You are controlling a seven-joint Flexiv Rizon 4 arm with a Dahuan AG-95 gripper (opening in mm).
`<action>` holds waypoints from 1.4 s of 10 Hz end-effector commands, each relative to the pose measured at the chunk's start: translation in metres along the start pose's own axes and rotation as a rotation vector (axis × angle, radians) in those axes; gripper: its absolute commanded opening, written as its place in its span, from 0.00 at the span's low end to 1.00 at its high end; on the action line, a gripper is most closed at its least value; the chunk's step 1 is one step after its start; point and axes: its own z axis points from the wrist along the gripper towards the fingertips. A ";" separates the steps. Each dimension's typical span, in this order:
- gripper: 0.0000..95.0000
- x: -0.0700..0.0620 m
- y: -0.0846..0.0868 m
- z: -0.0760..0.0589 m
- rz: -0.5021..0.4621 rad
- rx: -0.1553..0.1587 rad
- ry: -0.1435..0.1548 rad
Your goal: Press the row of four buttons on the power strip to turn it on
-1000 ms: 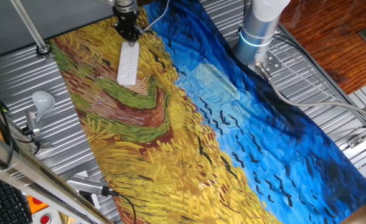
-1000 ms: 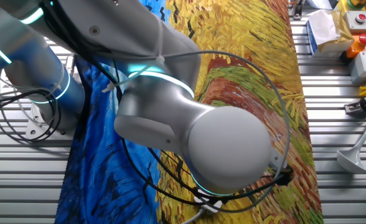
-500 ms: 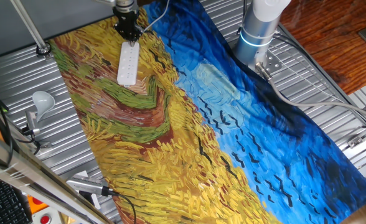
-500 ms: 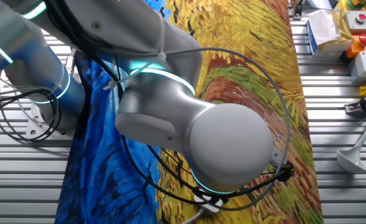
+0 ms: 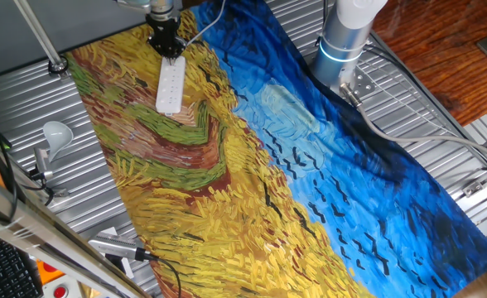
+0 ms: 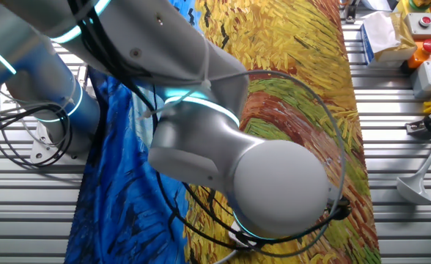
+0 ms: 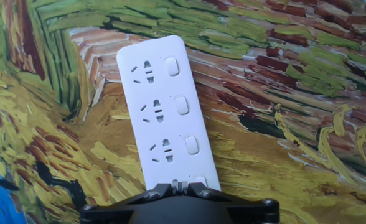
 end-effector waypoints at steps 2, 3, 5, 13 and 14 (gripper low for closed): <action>0.00 0.003 -0.004 0.007 -0.024 0.003 -0.007; 0.00 0.004 -0.007 0.008 -0.035 0.004 -0.009; 0.00 0.005 -0.012 0.008 -0.049 0.003 -0.012; 0.00 0.004 -0.017 0.016 -0.056 0.008 -0.019; 0.00 0.003 -0.018 0.015 -0.059 0.008 -0.019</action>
